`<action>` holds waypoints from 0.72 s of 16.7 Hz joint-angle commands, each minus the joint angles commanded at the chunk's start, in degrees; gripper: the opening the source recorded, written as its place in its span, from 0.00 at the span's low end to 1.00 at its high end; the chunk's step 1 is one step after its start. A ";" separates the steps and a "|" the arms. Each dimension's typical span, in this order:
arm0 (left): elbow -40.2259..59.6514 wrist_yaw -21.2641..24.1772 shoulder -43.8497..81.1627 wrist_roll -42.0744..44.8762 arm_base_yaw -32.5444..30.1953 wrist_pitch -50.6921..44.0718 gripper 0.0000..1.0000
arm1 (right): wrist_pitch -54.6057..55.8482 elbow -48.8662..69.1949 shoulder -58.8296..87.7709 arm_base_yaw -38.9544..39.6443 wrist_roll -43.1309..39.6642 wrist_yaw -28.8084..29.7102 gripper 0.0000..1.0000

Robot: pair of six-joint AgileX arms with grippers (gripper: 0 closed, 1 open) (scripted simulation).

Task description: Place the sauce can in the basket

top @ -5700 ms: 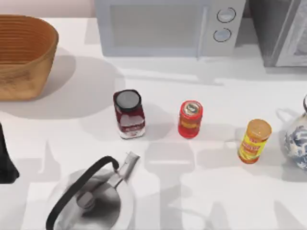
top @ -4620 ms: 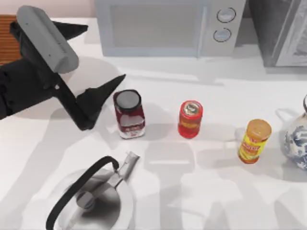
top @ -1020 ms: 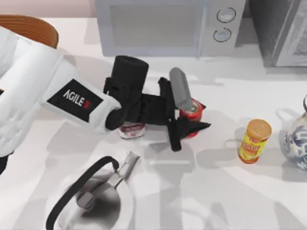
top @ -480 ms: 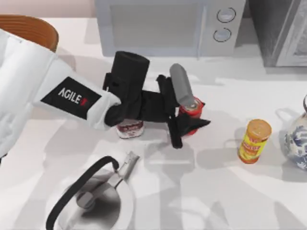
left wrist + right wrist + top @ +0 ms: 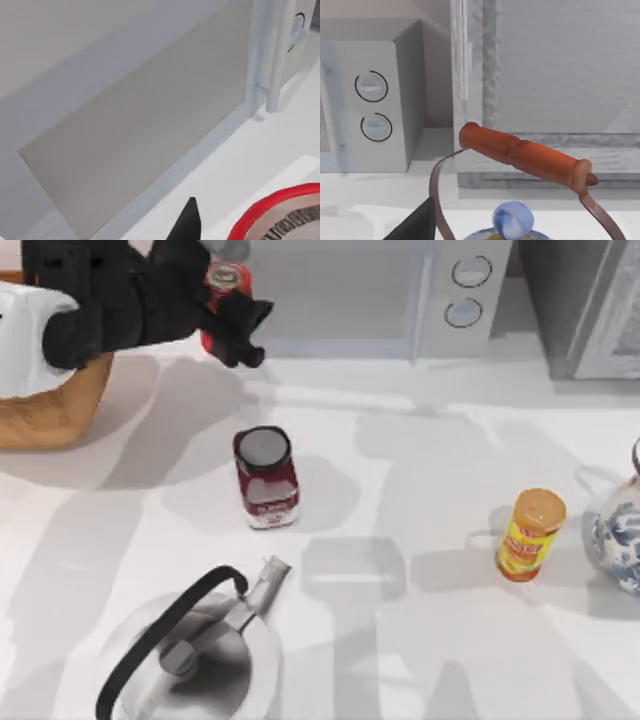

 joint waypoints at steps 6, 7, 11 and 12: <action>-1.32 -17.30 -13.05 -12.79 16.43 -10.24 0.00 | 0.00 0.00 0.00 0.00 0.00 0.00 1.00; -1.32 -19.10 -14.59 -14.25 18.05 -10.90 0.00 | 0.00 0.00 0.00 0.00 0.00 0.00 1.00; -0.46 -22.45 -18.63 -16.66 21.12 -11.73 0.00 | 0.00 0.00 0.00 0.00 0.00 0.00 1.00; -0.46 -22.45 -18.63 -16.67 21.13 -11.73 0.00 | 0.00 0.00 0.00 0.00 0.00 0.00 1.00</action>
